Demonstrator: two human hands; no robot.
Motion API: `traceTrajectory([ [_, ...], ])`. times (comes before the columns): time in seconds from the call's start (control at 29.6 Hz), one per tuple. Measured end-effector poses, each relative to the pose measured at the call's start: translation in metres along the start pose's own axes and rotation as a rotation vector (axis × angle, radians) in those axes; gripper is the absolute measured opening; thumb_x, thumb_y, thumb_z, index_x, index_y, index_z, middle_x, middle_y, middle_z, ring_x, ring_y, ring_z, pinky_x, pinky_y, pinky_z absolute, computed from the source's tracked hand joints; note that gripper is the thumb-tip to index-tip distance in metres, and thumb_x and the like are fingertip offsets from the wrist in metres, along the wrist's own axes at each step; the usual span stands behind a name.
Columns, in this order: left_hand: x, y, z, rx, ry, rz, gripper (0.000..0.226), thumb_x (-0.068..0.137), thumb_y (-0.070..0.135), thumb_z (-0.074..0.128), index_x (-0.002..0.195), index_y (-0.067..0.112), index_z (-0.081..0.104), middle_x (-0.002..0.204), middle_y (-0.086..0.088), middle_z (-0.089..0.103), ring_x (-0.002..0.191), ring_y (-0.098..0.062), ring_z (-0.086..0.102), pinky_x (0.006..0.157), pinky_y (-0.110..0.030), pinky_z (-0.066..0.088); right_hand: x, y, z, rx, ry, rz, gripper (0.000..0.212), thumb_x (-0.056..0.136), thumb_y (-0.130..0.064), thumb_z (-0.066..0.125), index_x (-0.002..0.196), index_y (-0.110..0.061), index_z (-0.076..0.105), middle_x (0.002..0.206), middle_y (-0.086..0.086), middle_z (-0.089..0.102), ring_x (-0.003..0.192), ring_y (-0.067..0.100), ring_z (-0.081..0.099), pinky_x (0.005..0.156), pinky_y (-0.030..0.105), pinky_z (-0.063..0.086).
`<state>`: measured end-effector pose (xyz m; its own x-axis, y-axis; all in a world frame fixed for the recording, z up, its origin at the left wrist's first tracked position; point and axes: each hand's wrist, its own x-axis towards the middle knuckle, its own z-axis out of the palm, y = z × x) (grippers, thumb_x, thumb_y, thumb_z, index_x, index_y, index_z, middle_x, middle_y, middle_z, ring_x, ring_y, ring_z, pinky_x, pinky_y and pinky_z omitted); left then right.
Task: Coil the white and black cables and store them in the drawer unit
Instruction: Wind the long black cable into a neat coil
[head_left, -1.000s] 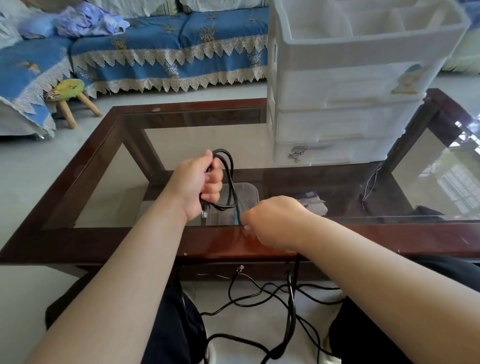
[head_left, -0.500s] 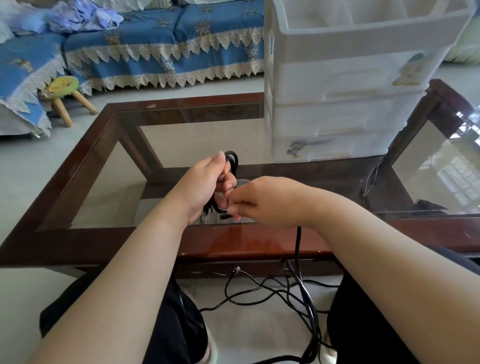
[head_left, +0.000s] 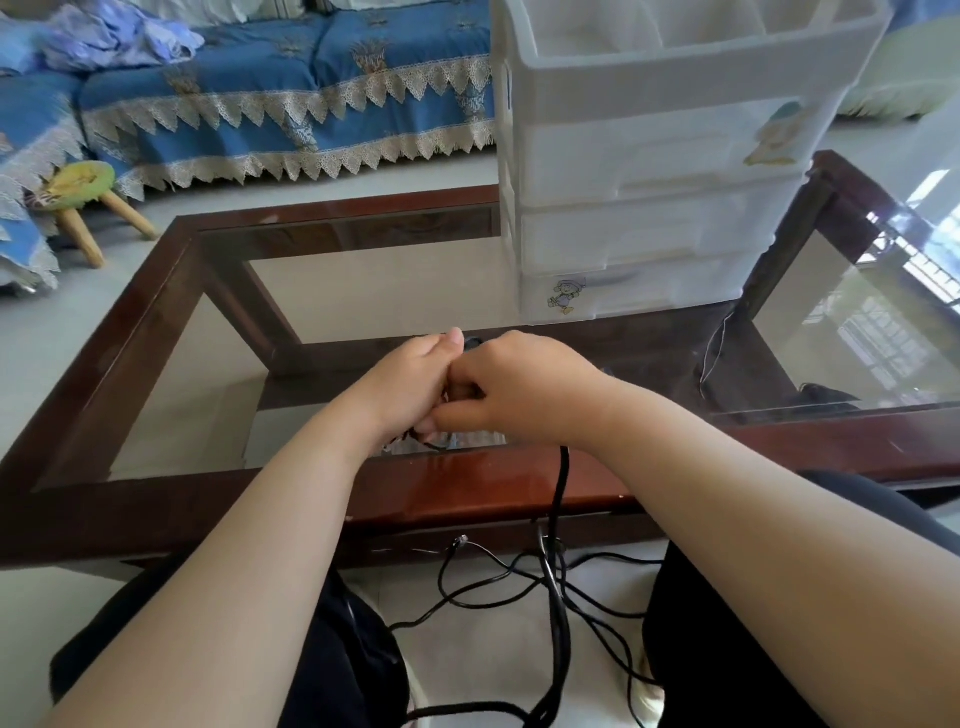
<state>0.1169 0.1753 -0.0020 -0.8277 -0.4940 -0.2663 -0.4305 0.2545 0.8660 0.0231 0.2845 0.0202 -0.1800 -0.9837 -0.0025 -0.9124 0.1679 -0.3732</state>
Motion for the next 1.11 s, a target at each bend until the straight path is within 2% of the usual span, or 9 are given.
traceTrajectory([
  [0.1,0.0,0.0,0.003,-0.2,-0.098,-0.072,0.047,0.104,0.029,0.027,0.065,0.009,0.044,0.041,-0.002,0.03,0.034,-0.013,0.021,0.041,-0.022,0.019,0.005,0.006,-0.001,0.022,0.048,0.045,0.042,0.076,-0.062,0.063,0.064,-0.024,0.048,0.058,-0.008,0.05,0.053,0.007,0.045,0.051,0.029,0.037],
  [0.2,-0.001,0.0,-0.004,-0.394,-0.169,-0.168,0.048,0.103,0.032,0.03,0.058,0.015,0.04,0.041,0.003,0.025,0.031,-0.008,0.015,0.037,-0.017,0.014,0.007,0.018,-0.004,0.431,0.012,0.071,0.023,0.081,-0.038,0.071,0.082,-0.018,0.058,0.062,-0.008,0.052,0.05,0.006,0.044,0.052,0.026,0.038],
  [0.3,-0.003,-0.002,-0.01,-0.63,-0.243,-0.227,0.042,0.102,0.037,0.03,0.067,0.015,0.04,0.041,0.007,0.024,0.028,-0.003,0.017,0.032,-0.014,0.013,0.008,0.036,-0.012,0.722,0.032,0.153,0.025,0.082,-0.03,0.072,0.096,-0.015,0.059,0.059,-0.004,0.055,0.043,0.007,0.045,0.042,0.023,0.04],
  [0.44,-0.008,-0.002,-0.004,-0.81,-0.378,-0.25,0.038,0.094,0.04,0.037,0.066,0.016,0.043,0.039,0.009,0.024,0.026,-0.001,0.019,0.032,-0.015,0.011,0.01,0.042,-0.007,0.398,0.171,0.21,0.031,0.077,-0.051,0.07,0.085,-0.022,0.062,0.061,-0.009,0.055,0.053,0.005,0.048,0.053,0.024,0.036],
  [0.57,-0.011,-0.002,-0.005,-0.904,-0.483,-0.245,0.041,0.092,0.042,0.037,0.063,0.016,0.047,0.038,0.01,0.027,0.025,0.0,0.023,0.031,-0.016,0.011,0.007,0.04,-0.001,0.337,0.192,0.241,0.037,0.08,-0.058,0.062,0.081,-0.021,0.061,0.057,-0.01,0.049,0.053,0.004,0.045,0.052,0.025,0.032],
  [0.64,-0.012,-0.002,-0.007,-0.911,-0.502,-0.257,0.044,0.093,0.045,0.035,0.062,0.016,0.047,0.038,0.01,0.028,0.025,0.0,0.024,0.032,-0.017,0.01,0.004,0.042,-0.004,0.455,0.143,0.216,0.033,0.084,-0.051,0.062,0.083,-0.018,0.061,0.056,-0.009,0.049,0.049,0.006,0.044,0.051,0.023,0.035],
  [0.78,-0.012,-0.001,-0.01,-0.877,-0.485,-0.281,0.047,0.094,0.048,0.034,0.063,0.015,0.047,0.04,0.009,0.027,0.027,-0.001,0.023,0.034,-0.018,0.008,-0.005,0.049,-0.006,0.97,0.064,0.125,0.008,0.093,-0.02,0.058,0.098,-0.014,0.056,0.062,-0.001,0.05,0.052,0.012,0.048,0.051,0.027,0.046],
  [0.95,-0.014,0.003,-0.002,-0.709,-0.49,-0.241,0.051,0.087,0.063,0.034,0.068,0.016,0.043,0.044,0.009,0.024,0.031,-0.001,0.018,0.035,-0.018,0.009,-0.007,0.045,0.012,0.72,0.291,0.165,0.007,0.095,-0.026,0.053,0.1,-0.021,0.053,0.055,-0.003,0.043,0.043,0.01,0.041,0.042,0.025,0.041],
  [1.11,-0.017,0.004,-0.002,-0.444,-0.487,-0.103,0.036,0.09,0.046,0.049,0.073,0.015,0.04,0.05,0.007,0.025,0.035,-0.002,0.018,0.036,-0.014,0.016,-0.014,0.048,0.022,0.761,0.206,0.27,0.023,0.098,-0.039,0.042,0.082,-0.022,0.045,0.054,-0.005,0.043,0.038,0.013,0.04,0.042,0.03,0.042],
])
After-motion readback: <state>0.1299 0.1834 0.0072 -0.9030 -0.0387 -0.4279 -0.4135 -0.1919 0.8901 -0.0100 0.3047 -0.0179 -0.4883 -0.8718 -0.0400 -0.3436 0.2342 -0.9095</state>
